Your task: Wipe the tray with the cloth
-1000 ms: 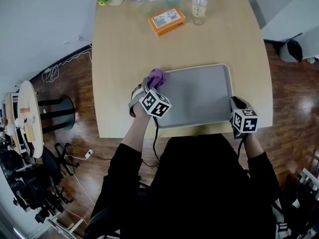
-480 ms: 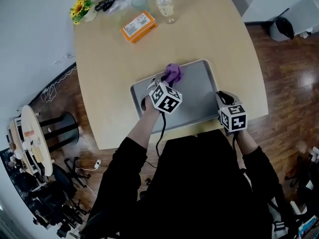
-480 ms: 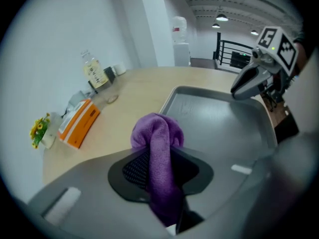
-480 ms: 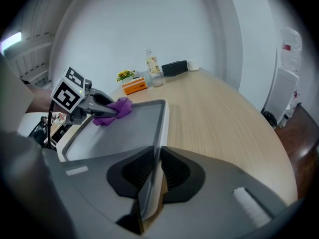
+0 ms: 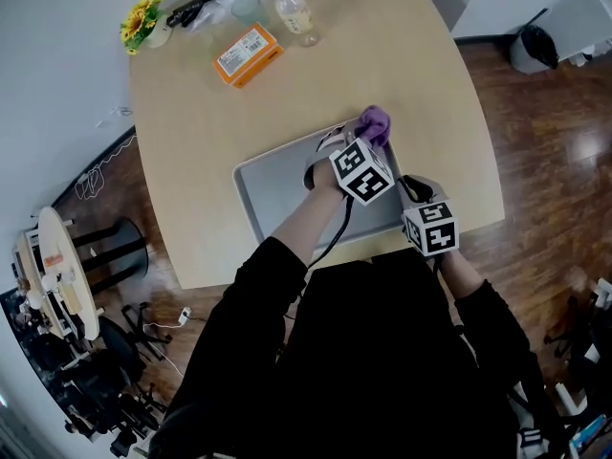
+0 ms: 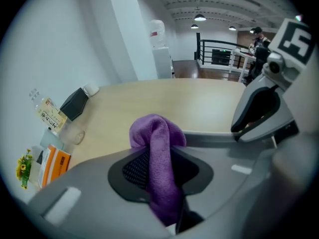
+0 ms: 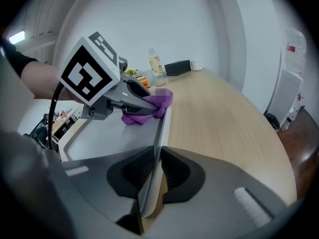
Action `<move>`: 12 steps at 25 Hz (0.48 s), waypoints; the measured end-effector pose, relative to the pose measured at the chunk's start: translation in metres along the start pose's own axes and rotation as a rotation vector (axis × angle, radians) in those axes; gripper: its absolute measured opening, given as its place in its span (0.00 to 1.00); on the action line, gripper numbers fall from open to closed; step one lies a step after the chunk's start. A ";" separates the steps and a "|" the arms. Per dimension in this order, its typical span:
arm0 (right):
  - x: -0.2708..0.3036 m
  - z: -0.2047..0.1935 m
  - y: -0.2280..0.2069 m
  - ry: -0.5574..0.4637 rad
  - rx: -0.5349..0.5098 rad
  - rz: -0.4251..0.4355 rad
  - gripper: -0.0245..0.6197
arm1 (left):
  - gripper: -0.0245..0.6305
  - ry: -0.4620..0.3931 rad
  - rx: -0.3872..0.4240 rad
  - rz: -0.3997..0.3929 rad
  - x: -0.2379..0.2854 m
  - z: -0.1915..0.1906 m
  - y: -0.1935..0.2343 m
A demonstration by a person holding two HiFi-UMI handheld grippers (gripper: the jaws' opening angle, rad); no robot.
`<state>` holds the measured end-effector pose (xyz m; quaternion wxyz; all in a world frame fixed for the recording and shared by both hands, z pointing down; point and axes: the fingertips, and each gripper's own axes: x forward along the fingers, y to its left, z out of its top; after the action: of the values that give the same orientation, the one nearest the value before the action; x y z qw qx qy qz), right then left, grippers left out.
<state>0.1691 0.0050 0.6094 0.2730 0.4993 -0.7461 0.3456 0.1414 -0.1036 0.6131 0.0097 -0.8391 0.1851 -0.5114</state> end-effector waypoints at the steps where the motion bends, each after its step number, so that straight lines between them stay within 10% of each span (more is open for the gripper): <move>1: 0.000 0.000 -0.001 0.001 0.000 0.006 0.12 | 0.16 -0.011 0.002 -0.012 -0.002 -0.002 -0.004; 7: 0.001 0.001 -0.004 0.012 -0.014 0.009 0.12 | 0.16 -0.045 0.129 0.004 -0.012 -0.011 -0.039; 12: 0.002 0.000 -0.003 0.027 -0.019 -0.001 0.12 | 0.16 -0.048 -0.062 0.092 -0.044 -0.077 -0.016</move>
<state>0.1715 0.0027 0.6118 0.2880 0.4924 -0.7453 0.3453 0.0616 -0.0610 0.6154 0.0115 -0.8416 0.2387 -0.4844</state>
